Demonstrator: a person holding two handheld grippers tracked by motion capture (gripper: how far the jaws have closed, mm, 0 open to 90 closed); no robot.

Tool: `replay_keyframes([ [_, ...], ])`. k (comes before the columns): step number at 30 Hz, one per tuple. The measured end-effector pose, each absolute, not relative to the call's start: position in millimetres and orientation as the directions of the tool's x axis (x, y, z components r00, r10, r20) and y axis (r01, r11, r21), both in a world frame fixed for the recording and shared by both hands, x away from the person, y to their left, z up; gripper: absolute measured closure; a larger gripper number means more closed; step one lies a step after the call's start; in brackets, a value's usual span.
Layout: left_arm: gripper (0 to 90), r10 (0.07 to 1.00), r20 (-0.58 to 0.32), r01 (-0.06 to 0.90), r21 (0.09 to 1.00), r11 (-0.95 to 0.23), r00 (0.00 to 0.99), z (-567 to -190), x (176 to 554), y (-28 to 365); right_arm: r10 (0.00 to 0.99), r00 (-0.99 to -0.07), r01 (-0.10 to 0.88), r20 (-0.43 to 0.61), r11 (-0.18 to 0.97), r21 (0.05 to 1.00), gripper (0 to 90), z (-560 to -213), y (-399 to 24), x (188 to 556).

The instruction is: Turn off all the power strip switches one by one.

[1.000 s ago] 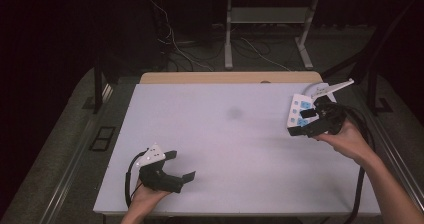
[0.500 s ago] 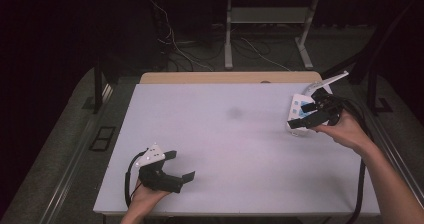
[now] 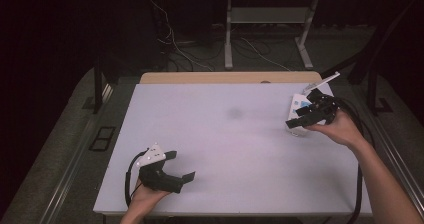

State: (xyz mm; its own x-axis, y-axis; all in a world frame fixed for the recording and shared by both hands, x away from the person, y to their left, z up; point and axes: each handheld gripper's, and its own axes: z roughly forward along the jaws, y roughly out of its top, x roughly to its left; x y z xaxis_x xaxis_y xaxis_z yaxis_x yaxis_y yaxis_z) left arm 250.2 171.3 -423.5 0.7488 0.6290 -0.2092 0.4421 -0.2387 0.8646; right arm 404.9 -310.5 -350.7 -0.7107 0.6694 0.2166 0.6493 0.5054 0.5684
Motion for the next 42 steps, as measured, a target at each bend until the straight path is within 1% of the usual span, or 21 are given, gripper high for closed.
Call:
replay_keyframes([
  [1, 0.0, 0.629, -0.208, 0.441, 0.865, -0.240, 0.749, -423.5, 250.2, 171.3, 0.680, -0.705, 0.649, 0.202, 0.502, 0.572, 22.1, -350.8, -310.5, 405.2],
  [2, 0.0, 0.629, -0.210, 0.443, 0.864, -0.238, 0.748, -423.6, 250.2, 171.2, 0.683, -0.706, 0.642, 0.190, 0.503, 0.579, 26.8, -350.9, -311.0, 405.9],
  [4, 0.0, 0.629, -0.212, 0.443, 0.865, -0.236, 0.748, -423.7, 250.3, 171.4, 0.702, -0.692, 0.643, 0.169, 0.492, 0.587, 32.5, -351.2, -312.1, 407.5],
  [8, 0.0, 0.629, -0.209, 0.443, 0.864, -0.240, 0.748, -423.8, 250.5, 171.6, 0.747, -0.647, 0.669, 0.152, 0.460, 0.583, 44.3, -352.9, -318.4, 412.3],
  [11, 0.0, 0.629, -0.208, 0.442, 0.864, -0.240, 0.749, -423.7, 250.4, 171.6, 0.771, -0.611, 0.699, 0.179, 0.419, 0.579, 53.3, -355.1, -326.1, 416.9],
  [13, 0.0, 0.628, -0.209, 0.442, 0.864, -0.240, 0.749, -423.8, 250.6, 171.6, 0.771, -0.605, 0.706, 0.200, 0.404, 0.582, 60.4, -356.1, -330.8, 419.2],
  [17, 0.0, 0.629, -0.207, 0.442, 0.863, -0.243, 0.749, -423.9, 250.9, 171.5, 0.776, -0.588, 0.718, 0.228, 0.371, 0.589, 69.7, -358.0, -337.1, 422.6],
  [24, 0.0, 0.628, -0.205, 0.442, 0.863, -0.246, 0.750, -424.3, 250.7, 171.0, 0.771, -0.586, 0.726, 0.249, 0.363, 0.585, 89.7, -363.4, -336.8, 428.4],
  [31, 0.0, 0.627, -0.203, 0.441, 0.862, -0.249, 0.752, -424.3, 250.8, 171.2, 0.790, -0.567, 0.734, 0.233, 0.356, 0.579, 90.0, -373.8, -333.6, 435.6],
  [42, 0.0, 0.629, -0.202, 0.441, 0.862, -0.250, 0.751, -424.4, 251.4, 171.8, 0.810, -0.534, 0.753, 0.242, 0.326, 0.571, 90.0, -394.8, -336.2, 442.8],
])
